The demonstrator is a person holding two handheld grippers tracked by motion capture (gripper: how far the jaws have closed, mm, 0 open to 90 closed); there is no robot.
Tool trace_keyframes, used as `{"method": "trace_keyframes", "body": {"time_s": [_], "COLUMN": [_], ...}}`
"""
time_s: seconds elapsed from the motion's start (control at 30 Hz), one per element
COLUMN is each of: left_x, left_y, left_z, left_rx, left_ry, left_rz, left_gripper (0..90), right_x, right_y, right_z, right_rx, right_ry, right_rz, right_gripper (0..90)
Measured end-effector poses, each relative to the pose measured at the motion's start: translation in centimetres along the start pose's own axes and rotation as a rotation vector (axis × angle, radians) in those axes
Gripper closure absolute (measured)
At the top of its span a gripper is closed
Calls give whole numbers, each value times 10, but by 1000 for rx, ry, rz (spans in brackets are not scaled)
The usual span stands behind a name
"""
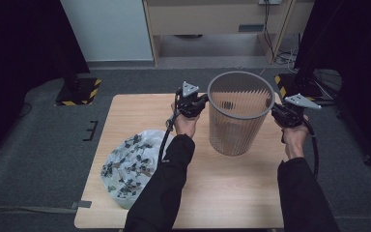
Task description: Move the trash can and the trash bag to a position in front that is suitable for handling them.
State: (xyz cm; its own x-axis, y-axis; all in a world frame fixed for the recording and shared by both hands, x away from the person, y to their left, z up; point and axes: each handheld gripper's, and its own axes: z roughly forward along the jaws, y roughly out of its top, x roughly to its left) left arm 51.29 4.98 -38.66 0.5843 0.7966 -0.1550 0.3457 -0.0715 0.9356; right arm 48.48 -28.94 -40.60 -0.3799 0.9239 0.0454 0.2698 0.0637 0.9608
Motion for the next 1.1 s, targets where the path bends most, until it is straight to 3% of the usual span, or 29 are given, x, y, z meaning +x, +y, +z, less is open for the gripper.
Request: {"method": "trace_keyframes", "body": {"time_s": [0.27, 0.8, 1.1], "left_x": [-5, 0, -3], "left_y": [-6, -29, -40], "left_z": [-30, -103, -132], "left_rx": [37, 44, 25], "left_ry": [-4, -2, 11], "left_rz": [12, -12, 60], "left_gripper": [900, 900, 899], "right_x": [22, 81, 104], "right_y": [-9, -18, -26], "right_z": [-18, -50, -66], "right_rx": [-21, -13, -30], "right_ry": [12, 79, 109], "right_rz": [12, -78, -94], "right_gripper": [900, 900, 900]}}
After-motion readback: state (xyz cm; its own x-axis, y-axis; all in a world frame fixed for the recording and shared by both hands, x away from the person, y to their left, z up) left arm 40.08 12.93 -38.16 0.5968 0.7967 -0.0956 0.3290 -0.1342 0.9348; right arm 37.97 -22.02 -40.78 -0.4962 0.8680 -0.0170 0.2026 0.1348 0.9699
